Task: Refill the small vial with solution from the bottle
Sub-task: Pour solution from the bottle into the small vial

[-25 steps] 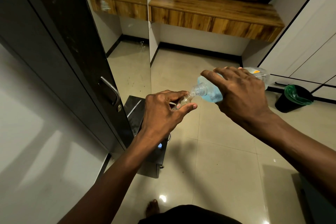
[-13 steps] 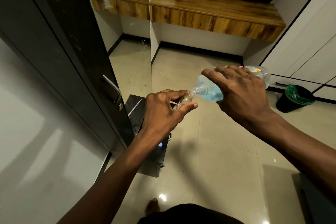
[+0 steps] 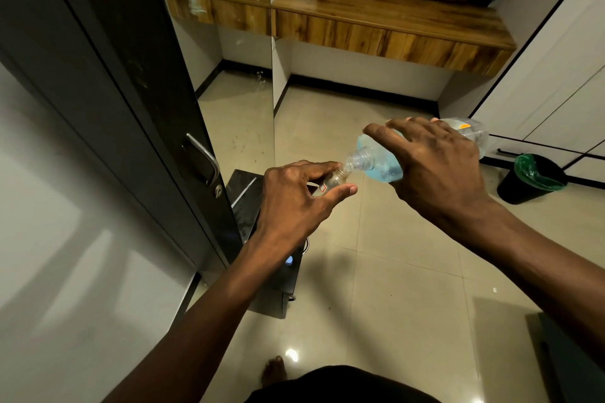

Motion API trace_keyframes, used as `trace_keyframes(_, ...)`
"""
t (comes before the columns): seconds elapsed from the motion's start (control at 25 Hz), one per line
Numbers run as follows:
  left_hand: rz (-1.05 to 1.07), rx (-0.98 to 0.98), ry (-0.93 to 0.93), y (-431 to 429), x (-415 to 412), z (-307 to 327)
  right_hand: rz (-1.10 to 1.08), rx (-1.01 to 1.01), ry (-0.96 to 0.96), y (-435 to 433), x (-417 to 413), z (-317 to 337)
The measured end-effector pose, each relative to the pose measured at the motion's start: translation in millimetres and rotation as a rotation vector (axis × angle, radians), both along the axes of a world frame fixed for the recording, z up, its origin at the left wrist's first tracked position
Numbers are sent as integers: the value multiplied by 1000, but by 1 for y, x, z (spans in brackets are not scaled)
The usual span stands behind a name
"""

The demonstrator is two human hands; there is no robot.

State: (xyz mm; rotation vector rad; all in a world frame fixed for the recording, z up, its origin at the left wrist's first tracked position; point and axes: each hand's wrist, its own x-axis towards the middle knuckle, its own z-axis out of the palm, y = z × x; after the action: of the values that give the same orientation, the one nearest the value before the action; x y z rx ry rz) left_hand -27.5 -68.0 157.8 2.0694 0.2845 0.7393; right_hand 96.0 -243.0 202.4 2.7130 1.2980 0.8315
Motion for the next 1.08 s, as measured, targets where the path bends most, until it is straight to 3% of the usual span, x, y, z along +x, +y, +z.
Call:
trace_keyframes(0.8, 3, -16, 20, 2, 2, -5, 6, 44, 38, 6, -2, 1)
trace_keyframes(0.92, 14, -38, 31, 2, 1, -8, -20, 100, 139, 9, -7, -1)
trace_keyframes(1.08, 37, -91, 69, 4, -5, -26, 0, 244, 426, 15, -9, -16)
